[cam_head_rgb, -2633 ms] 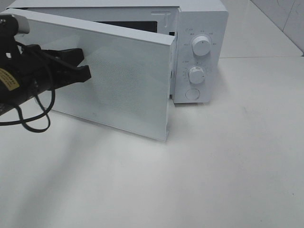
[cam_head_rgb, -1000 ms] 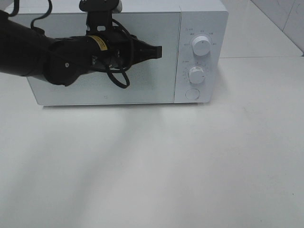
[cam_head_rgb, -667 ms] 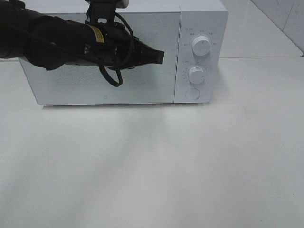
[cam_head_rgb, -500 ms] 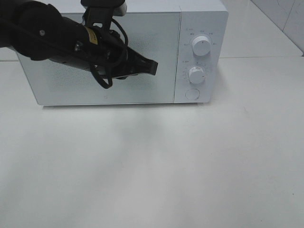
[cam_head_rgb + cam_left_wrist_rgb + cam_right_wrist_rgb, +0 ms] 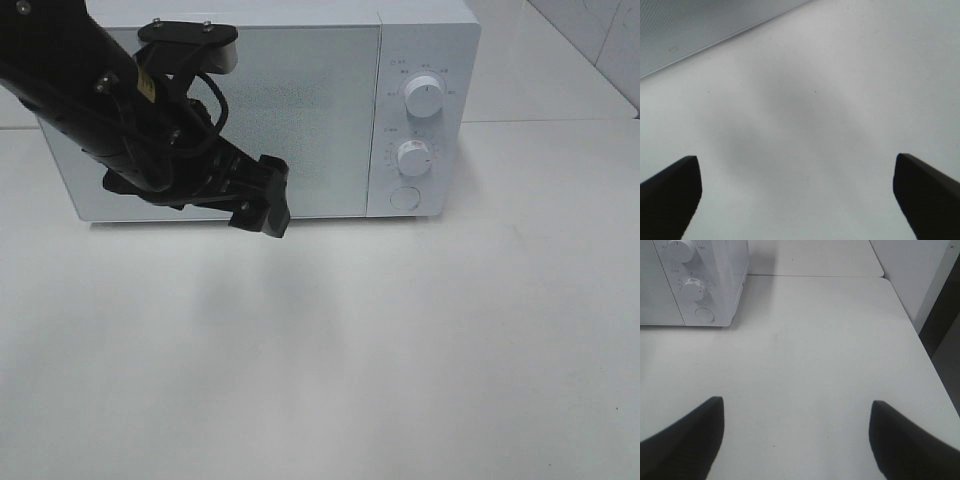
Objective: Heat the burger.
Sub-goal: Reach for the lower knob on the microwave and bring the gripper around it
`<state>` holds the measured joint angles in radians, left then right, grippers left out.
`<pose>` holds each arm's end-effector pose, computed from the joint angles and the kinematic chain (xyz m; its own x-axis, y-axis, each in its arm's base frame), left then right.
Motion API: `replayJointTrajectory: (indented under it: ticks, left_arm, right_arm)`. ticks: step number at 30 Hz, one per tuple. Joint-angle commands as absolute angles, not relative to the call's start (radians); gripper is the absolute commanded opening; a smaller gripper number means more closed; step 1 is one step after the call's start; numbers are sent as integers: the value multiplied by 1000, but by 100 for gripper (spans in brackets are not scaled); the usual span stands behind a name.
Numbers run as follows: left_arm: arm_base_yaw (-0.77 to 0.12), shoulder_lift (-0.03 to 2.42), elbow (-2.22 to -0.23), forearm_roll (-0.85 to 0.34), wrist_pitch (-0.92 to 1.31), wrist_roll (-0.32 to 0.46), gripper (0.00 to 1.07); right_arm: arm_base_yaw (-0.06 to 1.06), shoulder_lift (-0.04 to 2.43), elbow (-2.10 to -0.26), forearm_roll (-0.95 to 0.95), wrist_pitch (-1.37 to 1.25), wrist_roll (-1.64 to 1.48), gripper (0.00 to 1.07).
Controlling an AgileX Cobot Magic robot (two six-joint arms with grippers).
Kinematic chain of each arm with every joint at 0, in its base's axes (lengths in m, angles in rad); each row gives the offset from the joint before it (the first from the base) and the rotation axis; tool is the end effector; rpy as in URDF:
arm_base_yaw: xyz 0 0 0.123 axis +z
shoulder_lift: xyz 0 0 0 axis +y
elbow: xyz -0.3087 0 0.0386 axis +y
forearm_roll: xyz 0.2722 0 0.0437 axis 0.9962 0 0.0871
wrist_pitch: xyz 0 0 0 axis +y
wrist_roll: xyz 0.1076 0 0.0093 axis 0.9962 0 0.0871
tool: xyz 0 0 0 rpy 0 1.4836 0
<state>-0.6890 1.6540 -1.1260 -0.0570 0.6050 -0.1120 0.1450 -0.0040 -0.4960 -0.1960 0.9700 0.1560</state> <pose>0.2875 -0.2413 0.2346 -0.7618 0.4225 -0.4911 0.5342 0.8386 -0.1071 0.0107 -0.0160 0.2902 -0.3607 -0.0086 -0.9326 0.0213 0.9996 -0.0174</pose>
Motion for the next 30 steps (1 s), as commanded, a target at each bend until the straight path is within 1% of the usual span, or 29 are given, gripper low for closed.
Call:
replayJointTrajectory:
  ticks: [1,5,8,10,11,13,14,15,16,17,18,19,20,21,22,23,24,25,26,28,29,30]
  left_arm:
    - [-693,1622,-1129,-65,737,-110,100]
    - [-693,1606,-1129,-64,819,-110,100]
    - [-675,1597,-1129,-56,883,-110,100]
    - [-628,1589,-1129,-56,940,-110,100]
    - [-628,1589,-1129,-56,940,-110,100]
    - [-567,1575,-1129,-57,979,-110,100]
    - [-567,1575,-1129,-57,979,-110,100]
    - [-527,1563,-1125,-57,1001,-108,100]
    - [-509,1553,-1121,-57,1009,-106,100]
    - [-509,1553,-1121,-57,1009,-106,100]
    - [-465,1529,-1103,-57,1014,-98,100]
    - [-465,1529,-1103,-57,1014,-98,100]
    - [-442,1517,-1087,-58,1013,-98,100]
    - [-400,1486,-1049,-60,1002,-98,100]
    - [-400,1486,-1049,-60,1002,-98,100]
    - [-353,1448,-999,-65,994,-99,100]
    - [-334,1433,-978,-67,991,-99,100]
    - [-334,1433,-978,-67,991,-99,100]
    - [-294,1391,-932,-68,990,-99,100]
    - [-277,1369,-910,-68,991,-99,100]
    - [-254,1328,-866,-68,992,-99,100]
    - [-254,1328,-866,-68,992,-99,100]
  right_arm:
    - [139,-29,-497,-200,964,158,75]
    - [139,-29,-497,-200,964,158,75]
    - [139,-29,-497,-200,964,158,75]
    - [139,-29,-497,-200,964,158,75]
    - [139,-29,-497,-200,964,158,75]
    - [139,-29,-497,-200,964,158,75]
    - [139,-29,-497,-200,964,158,75]
    - [139,-29,-497,-200,964,158,75]
    - [139,-29,-497,-200,964,158,75]
    - [139,-29,-497,-200,964,158,75]
    - [139,-29,-497,-200,964,158,75]
    - [139,-29,-497,-200,964,158,75]
    - [139,-29,-497,-200,964,158,75]
    - [139,-29,-497,-200,964,158,75]
    - [139,-29,-497,-200,964,158,75]
    - [139,-29,-497,-200,964,158,75]
    - [139,-29,-497,-200,964,158,75]
    - [139,-29,-497,-200,964,158,75]
    - [139,-29,-497,-200,964,158,75]
    - [139,-29,-497,-200,964,158,75]
    - [139,-29,-497,-200,964,158,75]
    - [139,-29,-497,-200,964,158,75]
